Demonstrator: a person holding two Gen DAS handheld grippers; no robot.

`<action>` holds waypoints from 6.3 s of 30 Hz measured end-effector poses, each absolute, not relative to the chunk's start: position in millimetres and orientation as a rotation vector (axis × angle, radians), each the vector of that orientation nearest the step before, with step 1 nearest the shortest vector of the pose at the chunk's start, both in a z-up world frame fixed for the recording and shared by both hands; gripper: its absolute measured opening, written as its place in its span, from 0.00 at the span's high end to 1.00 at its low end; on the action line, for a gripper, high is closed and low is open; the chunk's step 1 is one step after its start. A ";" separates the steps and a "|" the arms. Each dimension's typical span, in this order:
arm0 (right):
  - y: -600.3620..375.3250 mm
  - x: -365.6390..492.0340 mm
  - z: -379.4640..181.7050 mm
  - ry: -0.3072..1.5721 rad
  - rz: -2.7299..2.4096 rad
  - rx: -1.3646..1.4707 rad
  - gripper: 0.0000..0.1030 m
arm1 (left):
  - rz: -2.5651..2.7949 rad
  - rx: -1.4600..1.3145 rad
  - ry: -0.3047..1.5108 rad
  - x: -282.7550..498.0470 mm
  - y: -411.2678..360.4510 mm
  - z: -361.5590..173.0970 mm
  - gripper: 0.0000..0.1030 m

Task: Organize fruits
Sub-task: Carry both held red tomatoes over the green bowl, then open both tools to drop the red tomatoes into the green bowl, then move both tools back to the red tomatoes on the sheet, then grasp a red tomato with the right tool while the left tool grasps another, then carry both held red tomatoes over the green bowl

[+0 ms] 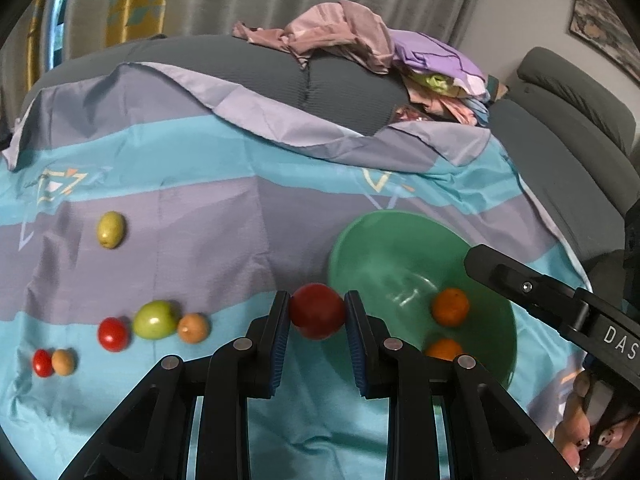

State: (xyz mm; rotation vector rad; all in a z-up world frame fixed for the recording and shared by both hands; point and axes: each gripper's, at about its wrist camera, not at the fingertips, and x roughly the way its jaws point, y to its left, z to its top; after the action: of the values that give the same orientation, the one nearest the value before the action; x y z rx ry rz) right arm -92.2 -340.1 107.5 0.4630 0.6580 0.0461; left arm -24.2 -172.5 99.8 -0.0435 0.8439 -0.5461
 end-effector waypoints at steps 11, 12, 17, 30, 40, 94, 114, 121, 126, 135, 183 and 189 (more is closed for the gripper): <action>-363.7 -100.1 106.0 0.639 0.031 0.521 0.71 | -0.578 -0.064 0.857 -30.0 -180.0 103.9 0.73; -365.0 -100.7 106.2 0.637 0.031 0.523 0.71 | -0.580 -0.065 0.855 -30.9 -180.6 104.8 0.73; -370.0 -102.6 105.4 0.635 0.026 0.536 0.71 | -0.601 -0.067 0.849 -35.2 -181.7 107.5 0.73; -361.7 -100.5 107.8 0.642 0.030 0.507 0.69 | -0.613 -0.110 0.865 -32.1 -159.0 110.9 0.73; -377.7 -97.1 95.4 0.686 -0.046 0.527 0.69 | -0.701 -0.070 0.926 -35.3 -209.4 92.1 0.73; -114.8 43.1 10.8 1.118 0.199 0.278 0.60 | -0.166 -0.303 1.078 12.4 68.2 38.8 0.75; -103.8 50.4 -1.6 1.095 0.190 0.191 0.69 | -0.107 -0.306 1.084 21.0 62.3 21.6 0.76; -108.5 41.4 6.7 1.082 0.214 0.215 0.70 | -0.139 -0.277 1.021 13.5 57.0 37.9 0.85; -117.6 34.1 16.5 1.057 0.215 0.232 0.70 | -0.156 -0.311 1.032 16.8 62.3 39.3 0.85; -124.3 28.8 23.7 1.046 0.228 0.253 0.70 | -0.144 -0.335 1.024 24.3 63.3 42.1 0.85; -184.5 -43.1 76.7 0.873 0.211 0.273 0.69 | -0.235 -0.160 0.909 -14.7 -1.5 78.4 0.73; -224.4 -53.5 90.4 0.804 0.167 0.329 0.69 | -0.308 -0.099 0.828 -24.6 -37.8 104.8 0.73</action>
State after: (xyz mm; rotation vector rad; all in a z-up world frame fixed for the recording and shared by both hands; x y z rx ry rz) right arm -53.5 -224.4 90.4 0.3294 0.8040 0.1673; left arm -24.6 -37.8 104.8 -0.0995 0.8284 -0.3077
